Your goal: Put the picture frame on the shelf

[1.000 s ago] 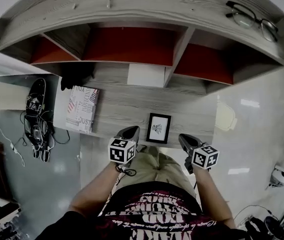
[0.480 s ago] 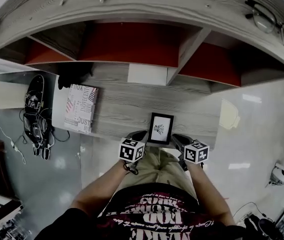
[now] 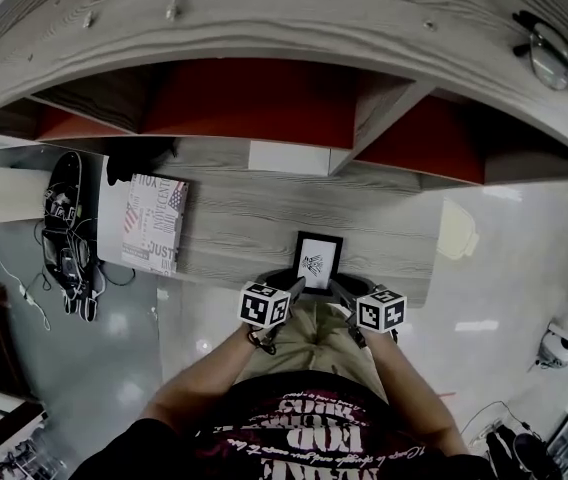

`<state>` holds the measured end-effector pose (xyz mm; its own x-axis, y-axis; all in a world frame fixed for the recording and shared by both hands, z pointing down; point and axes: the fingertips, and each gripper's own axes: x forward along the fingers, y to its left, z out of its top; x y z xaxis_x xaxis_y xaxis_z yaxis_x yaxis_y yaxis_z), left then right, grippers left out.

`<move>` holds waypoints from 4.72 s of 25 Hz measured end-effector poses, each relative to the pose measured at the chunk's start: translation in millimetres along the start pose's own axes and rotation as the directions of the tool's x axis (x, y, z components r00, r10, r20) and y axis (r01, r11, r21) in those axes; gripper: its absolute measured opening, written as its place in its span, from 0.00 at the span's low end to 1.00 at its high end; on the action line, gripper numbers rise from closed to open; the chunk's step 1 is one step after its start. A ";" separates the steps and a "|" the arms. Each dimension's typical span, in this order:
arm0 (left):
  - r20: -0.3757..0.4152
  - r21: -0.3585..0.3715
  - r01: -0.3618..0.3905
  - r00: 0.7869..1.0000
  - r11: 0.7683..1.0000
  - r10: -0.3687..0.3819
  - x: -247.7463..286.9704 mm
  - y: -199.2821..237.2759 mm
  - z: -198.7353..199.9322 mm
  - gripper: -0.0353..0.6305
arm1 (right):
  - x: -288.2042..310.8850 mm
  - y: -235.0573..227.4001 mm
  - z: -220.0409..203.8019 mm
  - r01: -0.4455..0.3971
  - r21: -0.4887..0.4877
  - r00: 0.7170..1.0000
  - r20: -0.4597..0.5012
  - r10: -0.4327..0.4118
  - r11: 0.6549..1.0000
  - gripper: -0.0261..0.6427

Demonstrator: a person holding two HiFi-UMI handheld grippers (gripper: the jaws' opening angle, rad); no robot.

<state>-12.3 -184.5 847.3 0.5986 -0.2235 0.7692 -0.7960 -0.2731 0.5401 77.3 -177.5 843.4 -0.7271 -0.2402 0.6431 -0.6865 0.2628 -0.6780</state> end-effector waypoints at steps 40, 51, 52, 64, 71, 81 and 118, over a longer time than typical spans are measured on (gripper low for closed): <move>-0.019 0.131 -0.177 0.983 0.975 0.181 8.2 9.9 -1.3 0.20 | 15.7 -13.4 -9.2 0.303 -0.217 0.933 -0.131 -0.335 0.928 0.25; -0.105 0.100 -0.151 0.981 0.983 0.161 9.5 -6.7 -4.2 0.19 | -6.2 -11.3 -2.6 0.291 -0.150 0.939 -0.143 -0.312 0.945 0.23; -0.101 0.104 -0.148 0.982 0.983 0.159 8.6 -9.9 -2.1 0.19 | -9.3 -11.2 -0.4 0.291 -0.150 0.940 -0.138 -0.312 0.945 0.23; -0.022 0.160 -0.148 0.988 0.976 0.153 -19.3 -41.9 26.1 0.19 | -36.3 2.5 21.3 0.271 -0.165 0.957 -0.062 -0.284 0.948 0.23; 0.031 0.179 -0.155 0.988 0.972 0.152 -33.0 -49.6 34.0 0.20 | -45.2 13.2 33.7 0.276 -0.235 0.957 -0.020 -0.289 0.932 0.23; 0.103 0.247 -0.159 0.985 0.956 0.137 -43.7 -80.3 46.1 0.20 | -74.2 15.7 43.7 0.305 -0.254 0.952 0.066 -0.298 0.918 0.23; 0.402 0.354 -0.223 0.913 0.908 0.067 -91.6 -181.1 150.1 0.20 | -192.2 51.2 149.9 0.454 -0.417 0.861 0.433 -0.267 0.787 0.22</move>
<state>90.4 -255.1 627.8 0.5293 -0.5983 0.6016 -0.8245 -0.5299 0.1984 181.0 -258.0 631.7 -0.4453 -0.6816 0.5806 -0.8680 0.4877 -0.0932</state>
